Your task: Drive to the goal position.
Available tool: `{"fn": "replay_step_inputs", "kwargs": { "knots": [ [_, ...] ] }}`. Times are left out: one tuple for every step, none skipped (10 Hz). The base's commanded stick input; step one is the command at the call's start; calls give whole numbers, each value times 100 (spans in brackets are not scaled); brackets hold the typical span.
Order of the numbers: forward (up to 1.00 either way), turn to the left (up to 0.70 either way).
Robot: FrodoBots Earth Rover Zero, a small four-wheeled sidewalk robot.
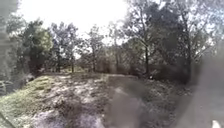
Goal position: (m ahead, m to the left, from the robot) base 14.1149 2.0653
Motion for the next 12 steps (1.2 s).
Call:
{"fn": "replay_step_inputs", "kwargs": {
  "knots": [
    [70, 0],
    [70, 0],
    [70, 0],
    [70, 0],
    [70, 0],
    [70, 0],
    [70, 0],
    [70, 0],
    [70, 0],
    [70, 0],
    [70, 0],
    [70, 0]
  ]
}}
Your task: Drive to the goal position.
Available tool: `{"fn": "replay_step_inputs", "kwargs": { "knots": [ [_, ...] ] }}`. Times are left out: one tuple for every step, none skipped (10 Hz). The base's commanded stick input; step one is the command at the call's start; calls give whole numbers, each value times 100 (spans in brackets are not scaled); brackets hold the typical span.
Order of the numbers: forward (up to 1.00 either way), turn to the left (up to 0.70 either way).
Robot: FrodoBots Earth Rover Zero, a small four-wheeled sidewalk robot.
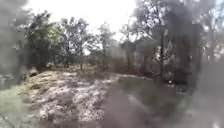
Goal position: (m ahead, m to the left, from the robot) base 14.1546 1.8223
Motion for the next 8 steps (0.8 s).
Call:
{"fn": "replay_step_inputs", "kwargs": {
  "knots": [
    [70, 0],
    [70, 0],
    [70, 0],
    [70, 0],
    [70, 0],
    [70, 0],
    [70, 0],
    [70, 0]
  ]
}}
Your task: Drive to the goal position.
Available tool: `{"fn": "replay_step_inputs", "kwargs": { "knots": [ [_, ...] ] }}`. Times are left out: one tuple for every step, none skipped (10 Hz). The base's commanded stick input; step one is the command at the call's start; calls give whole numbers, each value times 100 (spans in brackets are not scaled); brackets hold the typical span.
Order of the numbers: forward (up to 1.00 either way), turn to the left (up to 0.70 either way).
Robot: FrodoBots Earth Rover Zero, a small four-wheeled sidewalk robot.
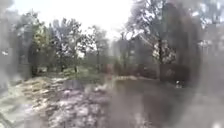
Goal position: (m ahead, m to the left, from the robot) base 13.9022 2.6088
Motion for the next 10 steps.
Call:
{"fn": "replay_step_inputs", "kwargs": {
  "knots": [
    [70, 0],
    [70, 8],
    [70, 16],
    [70, 25],
    [70, 34],
    [70, 35],
    [70, 35],
    [70, 35],
    [70, 35],
    [70, 35]
  ]
}}
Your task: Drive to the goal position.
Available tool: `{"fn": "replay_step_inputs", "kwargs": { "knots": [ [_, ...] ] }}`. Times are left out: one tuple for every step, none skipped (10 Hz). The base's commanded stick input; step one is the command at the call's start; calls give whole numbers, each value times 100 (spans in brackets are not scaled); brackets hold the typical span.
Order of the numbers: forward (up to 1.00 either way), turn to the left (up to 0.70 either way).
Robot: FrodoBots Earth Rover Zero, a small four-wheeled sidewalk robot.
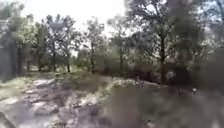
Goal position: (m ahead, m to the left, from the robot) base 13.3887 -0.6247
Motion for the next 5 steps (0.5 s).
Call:
{"fn": "replay_step_inputs", "kwargs": {
  "knots": [
    [70, 35],
    [70, 35],
    [70, 35],
    [70, 35],
    [70, 35]
  ]
}}
